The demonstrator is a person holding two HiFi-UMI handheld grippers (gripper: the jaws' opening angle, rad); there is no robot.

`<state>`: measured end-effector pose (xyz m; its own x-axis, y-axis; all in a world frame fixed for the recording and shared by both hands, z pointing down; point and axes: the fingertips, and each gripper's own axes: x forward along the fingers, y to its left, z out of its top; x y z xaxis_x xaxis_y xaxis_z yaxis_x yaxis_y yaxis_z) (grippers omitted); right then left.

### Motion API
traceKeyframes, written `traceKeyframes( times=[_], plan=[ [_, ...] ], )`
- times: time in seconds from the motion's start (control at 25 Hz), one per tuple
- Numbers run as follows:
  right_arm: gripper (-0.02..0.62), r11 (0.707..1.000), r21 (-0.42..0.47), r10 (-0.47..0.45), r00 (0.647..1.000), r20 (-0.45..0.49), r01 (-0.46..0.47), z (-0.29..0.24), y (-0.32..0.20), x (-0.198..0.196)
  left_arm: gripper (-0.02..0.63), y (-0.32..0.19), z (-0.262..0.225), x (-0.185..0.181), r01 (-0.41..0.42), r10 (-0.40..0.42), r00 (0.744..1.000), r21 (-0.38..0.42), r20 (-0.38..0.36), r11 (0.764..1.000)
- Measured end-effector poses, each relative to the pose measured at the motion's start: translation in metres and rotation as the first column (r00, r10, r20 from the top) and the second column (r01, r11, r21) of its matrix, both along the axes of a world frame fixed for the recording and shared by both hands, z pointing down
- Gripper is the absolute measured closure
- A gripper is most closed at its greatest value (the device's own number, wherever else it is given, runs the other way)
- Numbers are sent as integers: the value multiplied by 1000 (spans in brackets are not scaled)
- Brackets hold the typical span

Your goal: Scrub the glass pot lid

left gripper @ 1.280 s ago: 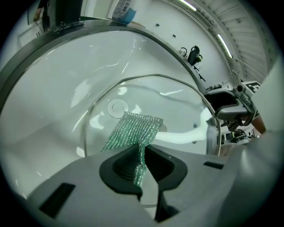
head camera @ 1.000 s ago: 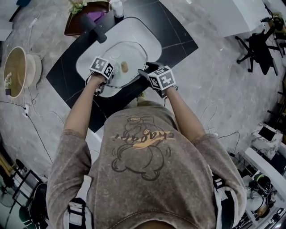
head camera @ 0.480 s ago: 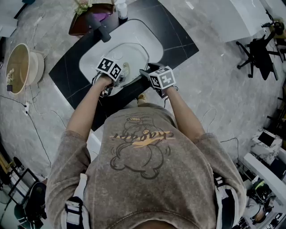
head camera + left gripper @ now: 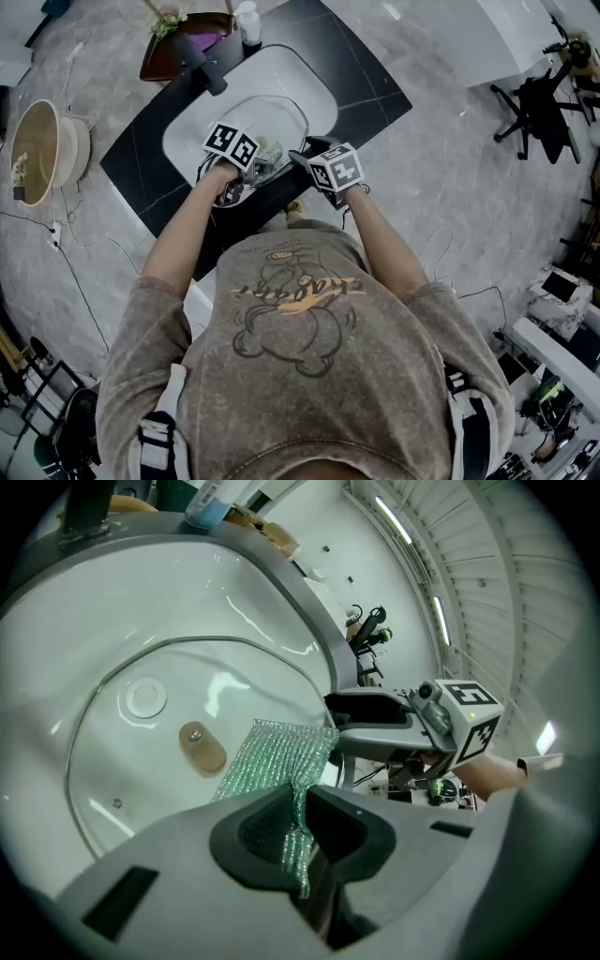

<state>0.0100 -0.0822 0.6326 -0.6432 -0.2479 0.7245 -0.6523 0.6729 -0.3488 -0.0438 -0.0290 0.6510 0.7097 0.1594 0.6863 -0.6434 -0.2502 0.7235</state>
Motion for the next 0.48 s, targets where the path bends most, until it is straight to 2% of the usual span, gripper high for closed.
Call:
traceKeyframes(
  times=[0.16, 0.48],
  plan=[
    [339, 1000, 3, 1, 1000, -1, -1, 0, -1, 1, 551, -11, 0, 12, 9, -9, 1000, 12, -27, 1000],
    [342, 1000, 12, -1, 1000, -6, 1, 0, 0, 0, 551, -36, 8, 27, -8, 10, 999, 47, -33, 999]
  ],
)
